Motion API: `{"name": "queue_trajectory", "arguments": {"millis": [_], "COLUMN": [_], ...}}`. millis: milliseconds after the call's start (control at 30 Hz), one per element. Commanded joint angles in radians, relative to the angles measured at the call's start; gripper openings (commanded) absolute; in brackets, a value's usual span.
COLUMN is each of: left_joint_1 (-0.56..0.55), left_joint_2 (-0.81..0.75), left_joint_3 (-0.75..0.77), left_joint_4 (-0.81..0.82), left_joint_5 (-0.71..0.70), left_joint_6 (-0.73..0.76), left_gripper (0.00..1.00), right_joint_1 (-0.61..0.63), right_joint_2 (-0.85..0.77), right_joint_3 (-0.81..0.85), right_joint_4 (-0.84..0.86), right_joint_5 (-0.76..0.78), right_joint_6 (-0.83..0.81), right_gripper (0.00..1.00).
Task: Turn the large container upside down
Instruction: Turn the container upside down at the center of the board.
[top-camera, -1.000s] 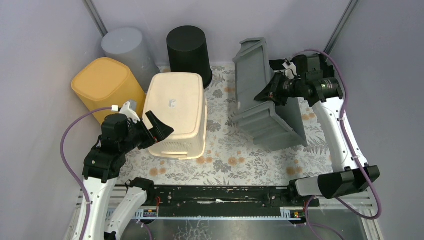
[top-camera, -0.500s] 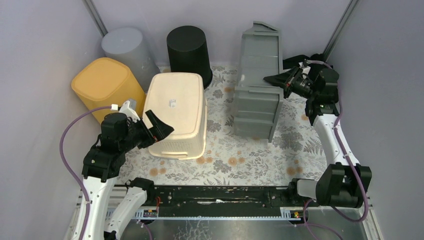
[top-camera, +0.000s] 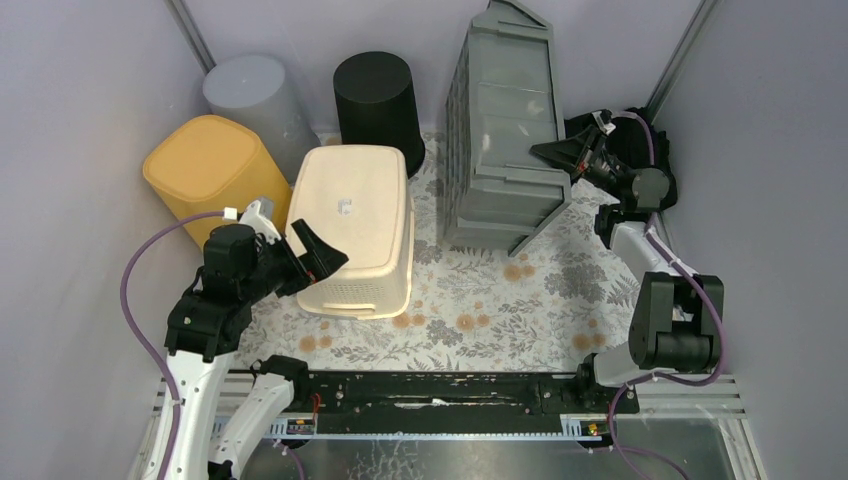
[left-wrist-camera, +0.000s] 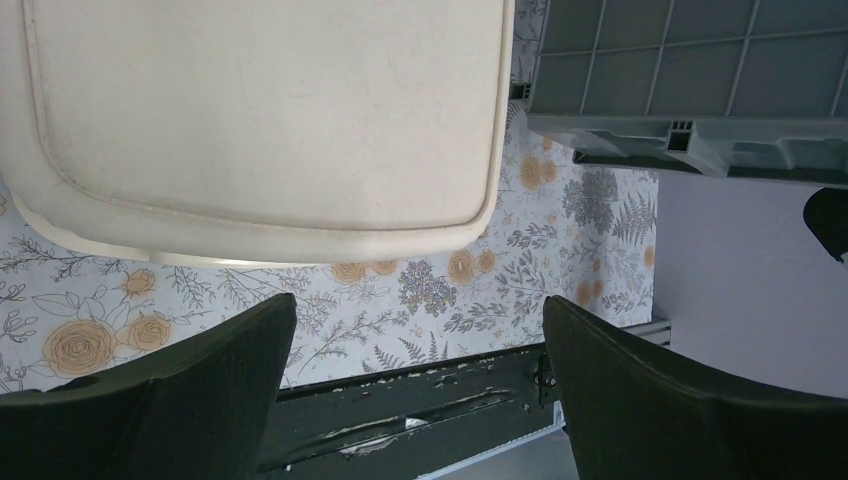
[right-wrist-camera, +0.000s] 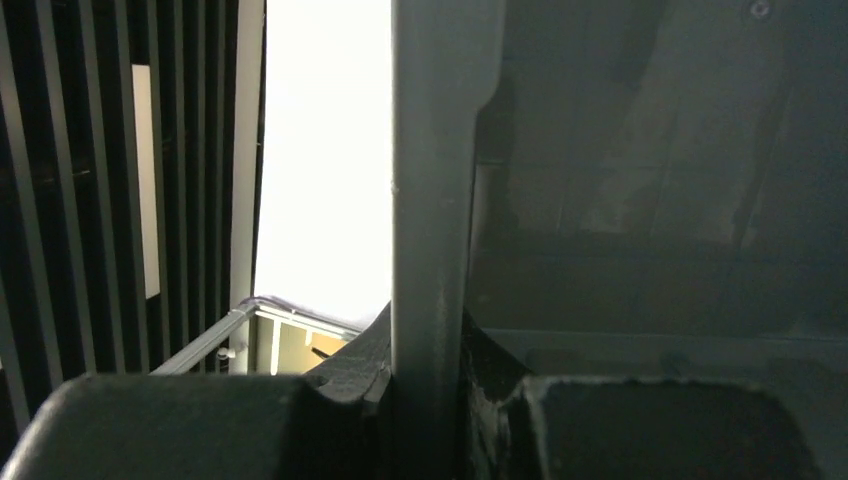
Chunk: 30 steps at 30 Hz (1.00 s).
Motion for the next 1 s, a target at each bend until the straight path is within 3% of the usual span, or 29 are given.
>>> {"name": "queue_trajectory", "arguments": {"millis": [0,433,967], "left_joint_1": [0.005,0.004,0.004], "left_joint_2": [0.005,0.014,0.021], "left_joint_3": [0.017,0.005,0.011], "left_joint_4": [0.021,0.032,0.034], "left_joint_5": [0.010,0.017,0.016], "left_joint_6": [0.009,0.006,0.009], "left_gripper": [1.00,1.00,1.00], "right_joint_1": [-0.002,0.053,0.128], "right_joint_2": [-0.022,0.005,0.049], "right_joint_3": [-0.014,-0.136,-0.174], "right_joint_4": [0.370,0.372,0.374], "right_joint_5": [0.093,0.159,0.258], "right_joint_6": [0.114,0.069,0.034], "right_gripper": [0.00,0.00,0.00]}}
